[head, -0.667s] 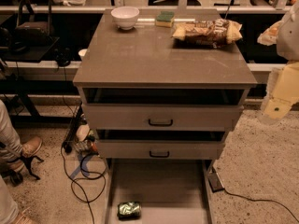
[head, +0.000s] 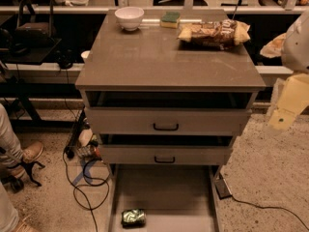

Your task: Pick green can from bottom drawer and place on counter

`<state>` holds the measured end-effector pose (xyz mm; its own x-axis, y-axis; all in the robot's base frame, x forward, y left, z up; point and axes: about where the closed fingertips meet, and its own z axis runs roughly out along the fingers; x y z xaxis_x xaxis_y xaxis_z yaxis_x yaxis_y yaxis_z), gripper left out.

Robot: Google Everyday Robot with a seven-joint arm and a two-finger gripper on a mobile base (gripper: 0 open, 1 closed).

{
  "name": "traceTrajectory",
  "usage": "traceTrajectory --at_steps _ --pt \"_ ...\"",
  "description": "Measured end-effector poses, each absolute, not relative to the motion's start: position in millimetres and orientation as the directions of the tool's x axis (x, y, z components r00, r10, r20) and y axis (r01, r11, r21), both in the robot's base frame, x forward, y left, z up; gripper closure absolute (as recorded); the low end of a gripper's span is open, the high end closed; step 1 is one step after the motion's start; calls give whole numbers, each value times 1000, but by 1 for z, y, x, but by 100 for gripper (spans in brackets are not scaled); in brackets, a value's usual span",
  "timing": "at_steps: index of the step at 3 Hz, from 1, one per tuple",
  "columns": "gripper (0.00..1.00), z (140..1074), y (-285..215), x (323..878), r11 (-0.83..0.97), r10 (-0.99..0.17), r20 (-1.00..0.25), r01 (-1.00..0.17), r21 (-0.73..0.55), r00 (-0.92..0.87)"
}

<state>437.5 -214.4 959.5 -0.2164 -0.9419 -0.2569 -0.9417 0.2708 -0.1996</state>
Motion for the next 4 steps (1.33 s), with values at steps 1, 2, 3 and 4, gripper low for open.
traceTrajectory --at_steps 1,2,3,4 --pt "0 914 -193 427 276 -905 -364 -955 -109 -220" --pt "0 818 -151 395 270 -859 -438 -961 51 -265" --pt "0 818 -151 395 270 -859 -438 -961 51 -265" --pt "0 791 -144 405 256 -852 -457 -965 62 -256"
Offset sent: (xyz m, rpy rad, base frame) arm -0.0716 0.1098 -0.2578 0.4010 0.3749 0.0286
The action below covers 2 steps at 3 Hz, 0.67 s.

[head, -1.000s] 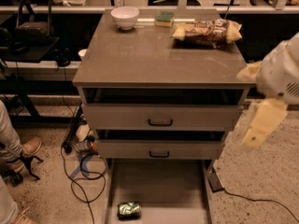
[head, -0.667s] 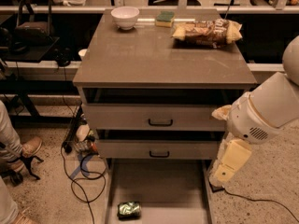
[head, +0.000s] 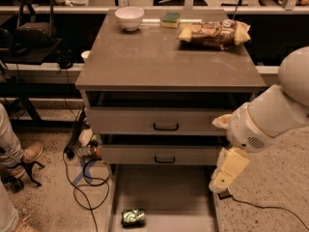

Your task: Pick green can from bottom drawer and place on counter

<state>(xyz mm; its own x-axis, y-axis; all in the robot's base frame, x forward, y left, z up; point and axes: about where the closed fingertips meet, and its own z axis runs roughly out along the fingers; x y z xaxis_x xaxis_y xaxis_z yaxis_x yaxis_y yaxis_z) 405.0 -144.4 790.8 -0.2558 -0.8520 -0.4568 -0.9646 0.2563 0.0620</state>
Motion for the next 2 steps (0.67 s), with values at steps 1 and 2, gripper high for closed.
traceTrajectory --at_steps 1,2 --pt "0 722 -120 415 208 -846 -484 -974 87 -224" --pt "0 637 -89 418 179 -835 -507 -977 120 -215"
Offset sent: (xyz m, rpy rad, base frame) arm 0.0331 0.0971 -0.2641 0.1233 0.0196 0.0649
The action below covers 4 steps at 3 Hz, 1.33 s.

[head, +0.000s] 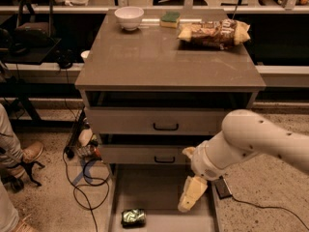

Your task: Pick green can from bottom drawer and place on counter

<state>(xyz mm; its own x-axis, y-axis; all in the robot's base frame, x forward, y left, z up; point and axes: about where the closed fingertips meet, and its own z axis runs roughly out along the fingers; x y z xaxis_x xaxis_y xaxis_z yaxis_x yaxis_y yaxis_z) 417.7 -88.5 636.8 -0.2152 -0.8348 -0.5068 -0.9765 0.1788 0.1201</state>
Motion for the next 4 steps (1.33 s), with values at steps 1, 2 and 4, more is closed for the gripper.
traceTrajectory --at_steps 1,2,4 --pt "0 554 -51 428 184 -810 -538 -973 140 -231" --pt "0 554 -51 428 183 -811 -538 -973 141 -230" --pt "0 431 -28 440 182 -800 -552 -971 153 -237"
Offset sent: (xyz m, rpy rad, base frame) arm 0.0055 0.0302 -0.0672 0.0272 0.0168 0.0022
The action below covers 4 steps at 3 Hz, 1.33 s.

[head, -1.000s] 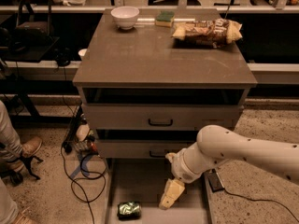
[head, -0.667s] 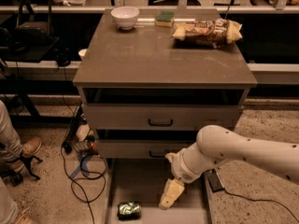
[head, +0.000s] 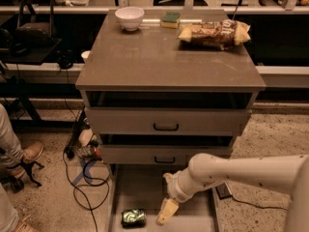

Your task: Pick green can from bottom drawer and place on counter

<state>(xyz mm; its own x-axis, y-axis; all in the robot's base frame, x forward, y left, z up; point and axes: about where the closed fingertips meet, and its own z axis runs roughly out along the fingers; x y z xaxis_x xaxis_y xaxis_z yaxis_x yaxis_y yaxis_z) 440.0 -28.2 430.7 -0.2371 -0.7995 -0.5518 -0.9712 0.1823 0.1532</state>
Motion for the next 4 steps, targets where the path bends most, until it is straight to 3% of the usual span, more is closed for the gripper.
traceTrajectory --at_steps 2,4 --pt "0 291 26 450 164 -786 -585 -980 116 -201" --pt "0 248 57 462 141 -781 -600 -985 99 -172"
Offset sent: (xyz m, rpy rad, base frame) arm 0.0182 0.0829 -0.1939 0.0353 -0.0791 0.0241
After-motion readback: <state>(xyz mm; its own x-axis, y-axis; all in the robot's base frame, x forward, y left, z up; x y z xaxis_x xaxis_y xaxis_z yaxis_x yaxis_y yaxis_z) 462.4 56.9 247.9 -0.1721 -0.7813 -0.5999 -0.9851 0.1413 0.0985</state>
